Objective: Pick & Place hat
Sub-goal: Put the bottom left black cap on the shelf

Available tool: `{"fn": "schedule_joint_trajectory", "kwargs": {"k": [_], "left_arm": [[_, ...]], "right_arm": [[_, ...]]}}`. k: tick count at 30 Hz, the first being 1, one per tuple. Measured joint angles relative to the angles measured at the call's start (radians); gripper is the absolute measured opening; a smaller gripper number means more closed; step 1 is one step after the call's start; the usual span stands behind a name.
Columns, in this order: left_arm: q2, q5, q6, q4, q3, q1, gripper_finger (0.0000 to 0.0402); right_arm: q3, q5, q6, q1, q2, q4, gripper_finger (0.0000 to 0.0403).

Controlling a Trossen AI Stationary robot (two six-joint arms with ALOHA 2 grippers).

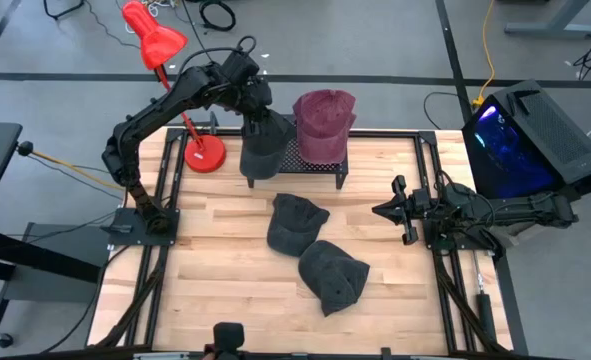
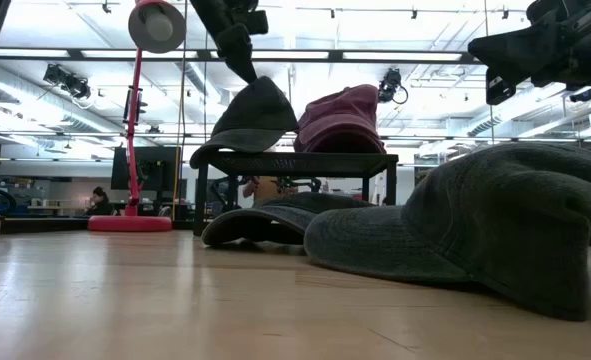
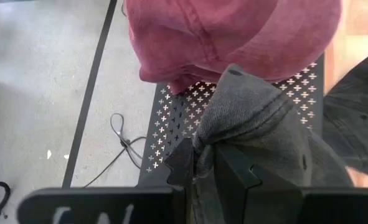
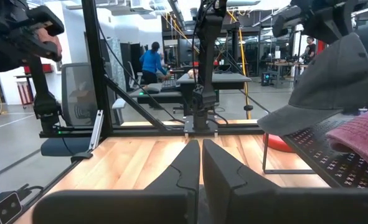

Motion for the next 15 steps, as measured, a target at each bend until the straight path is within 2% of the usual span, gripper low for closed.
{"fn": "schedule_joint_trajectory", "kwargs": {"k": [10, 15], "left_arm": [[-0.062, -0.011, -0.028, -0.068, 0.000, -0.034, 0.0050], [-0.079, -0.009, -0.097, -0.068, 0.000, -0.045, 0.0049]], "right_arm": [[0.000, 0.000, 0.000, 0.000, 0.000, 0.000, 0.0023], [0.000, 0.000, 0.000, 0.000, 0.000, 0.000, 0.0023]]}}
